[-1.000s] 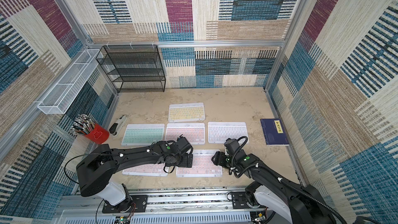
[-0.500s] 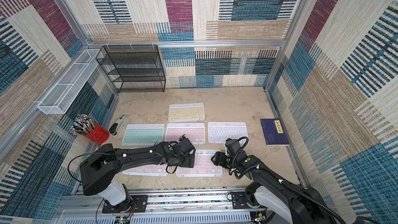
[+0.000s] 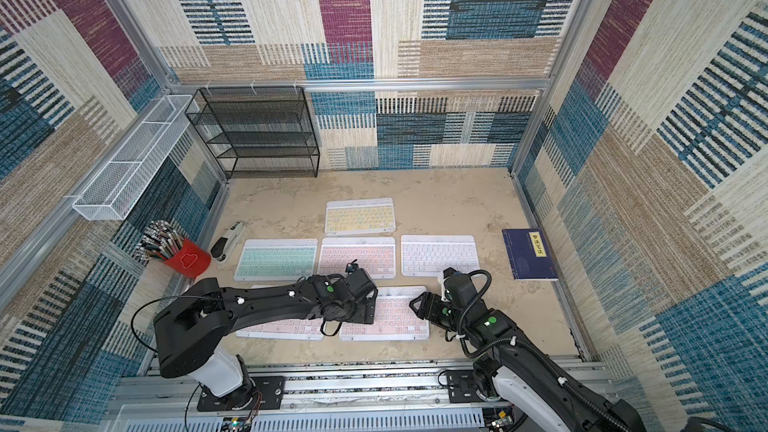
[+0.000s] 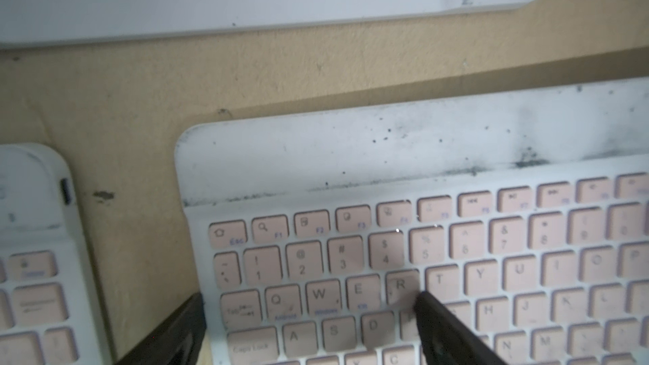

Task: Stack the numeric keypads
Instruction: Pick up the numeric keypad from the center of the board.

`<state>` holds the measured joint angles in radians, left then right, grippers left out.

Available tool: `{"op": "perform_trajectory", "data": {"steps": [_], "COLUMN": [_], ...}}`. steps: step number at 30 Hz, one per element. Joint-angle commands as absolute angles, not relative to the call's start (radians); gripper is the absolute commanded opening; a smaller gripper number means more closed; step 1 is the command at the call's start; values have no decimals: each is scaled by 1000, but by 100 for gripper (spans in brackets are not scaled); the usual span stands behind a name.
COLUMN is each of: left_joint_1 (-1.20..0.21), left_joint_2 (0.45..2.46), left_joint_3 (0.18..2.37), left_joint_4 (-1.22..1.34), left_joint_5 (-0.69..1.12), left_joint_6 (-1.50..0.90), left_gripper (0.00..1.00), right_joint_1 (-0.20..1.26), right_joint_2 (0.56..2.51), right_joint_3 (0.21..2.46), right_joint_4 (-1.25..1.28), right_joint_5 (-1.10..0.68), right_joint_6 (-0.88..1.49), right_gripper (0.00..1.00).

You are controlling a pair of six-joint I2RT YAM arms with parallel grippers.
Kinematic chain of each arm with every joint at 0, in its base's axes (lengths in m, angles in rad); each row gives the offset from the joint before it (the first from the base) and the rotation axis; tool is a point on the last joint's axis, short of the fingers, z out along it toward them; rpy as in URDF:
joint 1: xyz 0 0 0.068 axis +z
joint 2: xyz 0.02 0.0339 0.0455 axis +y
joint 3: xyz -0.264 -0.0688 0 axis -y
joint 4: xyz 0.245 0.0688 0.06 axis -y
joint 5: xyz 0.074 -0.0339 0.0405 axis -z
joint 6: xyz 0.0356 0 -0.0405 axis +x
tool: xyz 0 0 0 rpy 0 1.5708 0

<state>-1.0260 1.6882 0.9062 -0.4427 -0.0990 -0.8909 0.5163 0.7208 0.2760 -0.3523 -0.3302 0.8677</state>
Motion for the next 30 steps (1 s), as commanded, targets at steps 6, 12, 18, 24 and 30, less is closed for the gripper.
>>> {"op": "perform_trajectory", "data": {"steps": [6, 12, 18, 24, 30], "left_joint_1": [-1026, -1025, -1026, -1026, -1031], "left_joint_2": [1754, 1762, 1774, 1751, 1704], "left_joint_3": [827, 803, 776, 763, 737], "left_joint_4": [-189, -130, -44, -41, -73], "left_joint_5": [180, 201, 245, 260, 239], "left_joint_6": [-925, -936, -947, -955, -957], "left_gripper": [96, 95, 93, 91, 90], "right_joint_1": [515, 514, 514, 514, 513], "right_joint_2": [690, 685, 692, 712, 721], "right_joint_3": [236, 229, 195, 177, 174], "right_joint_4": [74, 104, 141, 126, 108], "right_joint_5": [-694, -733, -738, -664, -626], "right_joint_6": [988, 992, 997, 980, 974], "right_gripper": [63, 62, 61, 60, 45]}}
